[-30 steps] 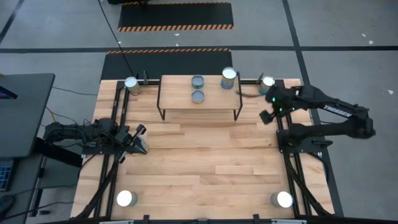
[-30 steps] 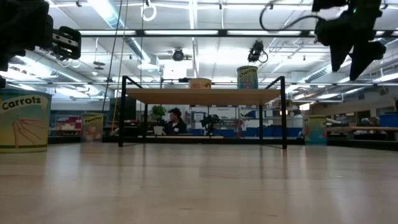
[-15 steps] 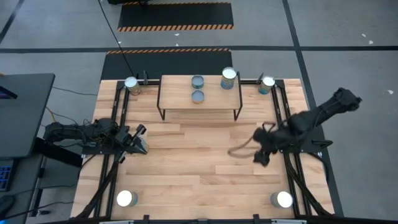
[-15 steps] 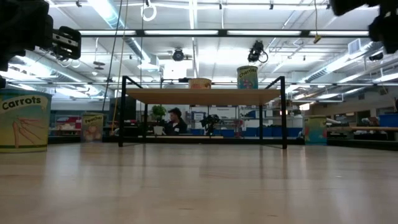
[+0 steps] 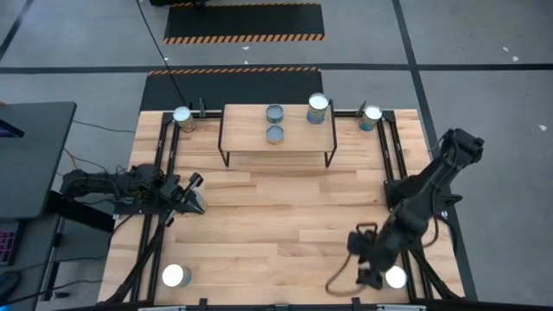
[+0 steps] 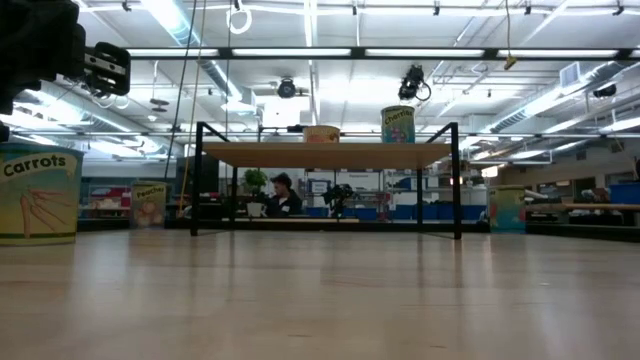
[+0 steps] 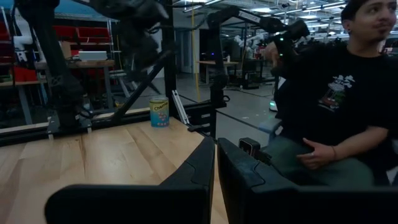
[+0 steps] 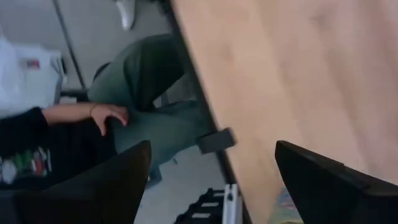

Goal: Pick and place cans onto a shelf
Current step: Put the big blue canned cherries on the shelf aligned with the other big blue canned cherries

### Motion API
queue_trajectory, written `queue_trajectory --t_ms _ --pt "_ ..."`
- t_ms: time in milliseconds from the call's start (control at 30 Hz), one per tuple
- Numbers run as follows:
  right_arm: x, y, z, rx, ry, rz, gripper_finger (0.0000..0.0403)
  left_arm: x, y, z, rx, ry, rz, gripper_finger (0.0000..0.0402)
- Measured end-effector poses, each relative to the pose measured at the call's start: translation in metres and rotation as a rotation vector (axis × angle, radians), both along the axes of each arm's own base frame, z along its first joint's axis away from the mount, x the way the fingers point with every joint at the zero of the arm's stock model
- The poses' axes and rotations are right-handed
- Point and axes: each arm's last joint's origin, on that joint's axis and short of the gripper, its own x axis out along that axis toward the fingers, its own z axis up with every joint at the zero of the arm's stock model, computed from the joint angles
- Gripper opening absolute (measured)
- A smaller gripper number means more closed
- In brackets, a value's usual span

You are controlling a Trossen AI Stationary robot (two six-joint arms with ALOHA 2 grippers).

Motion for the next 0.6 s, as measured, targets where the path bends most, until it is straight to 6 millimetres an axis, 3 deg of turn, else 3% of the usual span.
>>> queue_trajectory --t_ms 200,600 --pt "0.009 0.040 0.011 -0.050 -0.064 0.142 0.0350 0.000 0.000 0.000 0.000 0.000 0.000 0.0027" --pt "0.005 0.090 0.011 -0.190 0.123 0.264 0.0350 0.000 0.000 0.000 0.000 0.000 0.000 0.0027"
